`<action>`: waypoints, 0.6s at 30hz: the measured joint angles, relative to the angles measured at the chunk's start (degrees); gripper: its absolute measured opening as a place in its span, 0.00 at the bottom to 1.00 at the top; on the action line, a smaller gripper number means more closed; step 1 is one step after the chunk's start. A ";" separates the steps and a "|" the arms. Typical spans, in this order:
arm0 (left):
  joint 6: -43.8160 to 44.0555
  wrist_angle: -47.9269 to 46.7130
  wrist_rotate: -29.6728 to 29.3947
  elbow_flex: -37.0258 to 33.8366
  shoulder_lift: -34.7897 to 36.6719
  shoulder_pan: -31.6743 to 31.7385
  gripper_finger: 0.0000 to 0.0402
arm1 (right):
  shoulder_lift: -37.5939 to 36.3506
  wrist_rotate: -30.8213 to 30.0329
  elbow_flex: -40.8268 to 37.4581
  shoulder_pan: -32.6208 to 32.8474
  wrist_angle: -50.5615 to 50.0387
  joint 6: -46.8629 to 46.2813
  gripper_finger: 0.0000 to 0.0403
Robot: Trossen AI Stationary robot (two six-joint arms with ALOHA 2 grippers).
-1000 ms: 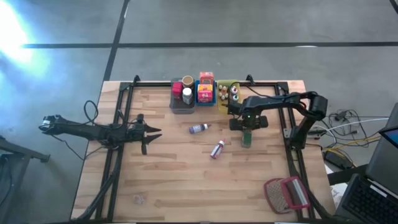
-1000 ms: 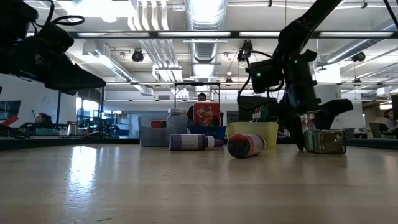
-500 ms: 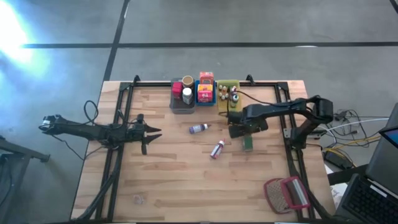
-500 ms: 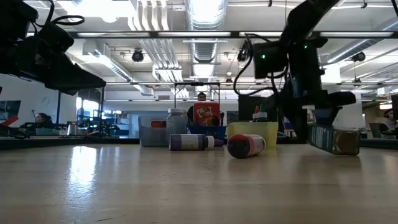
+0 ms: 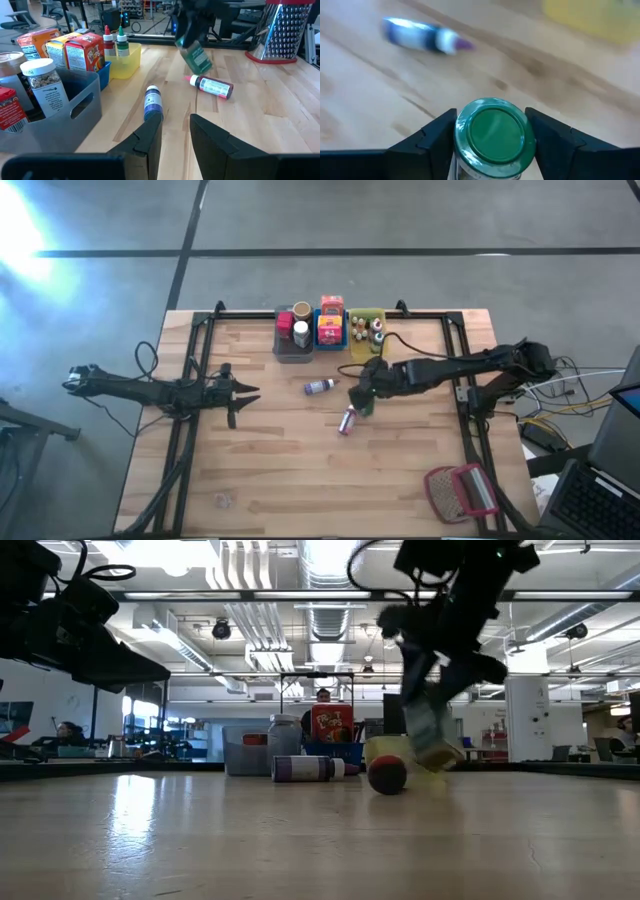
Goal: Pick & Place Kitchen Items
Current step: Put the green spice bottle into the black bin
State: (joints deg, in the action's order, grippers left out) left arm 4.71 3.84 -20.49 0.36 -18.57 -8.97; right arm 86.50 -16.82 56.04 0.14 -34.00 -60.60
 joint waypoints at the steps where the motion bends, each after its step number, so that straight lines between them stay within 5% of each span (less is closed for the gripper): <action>1: 0.01 0.01 0.00 0.00 -0.01 0.00 0.27 | 0.00 -0.23 1.03 0.38 0.77 1.37 0.53; 10: 0.00 0.00 0.00 0.00 0.00 0.02 0.27 | 3.71 -5.54 11.93 4.33 7.10 14.43 0.53; 18: 0.00 0.01 0.00 0.00 -0.02 0.00 0.27 | 16.17 -6.01 18.40 6.99 21.03 31.67 0.51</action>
State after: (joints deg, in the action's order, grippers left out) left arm 4.71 3.85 -20.49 0.36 -18.59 -8.97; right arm 102.67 -22.83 74.44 7.13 -12.97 -28.92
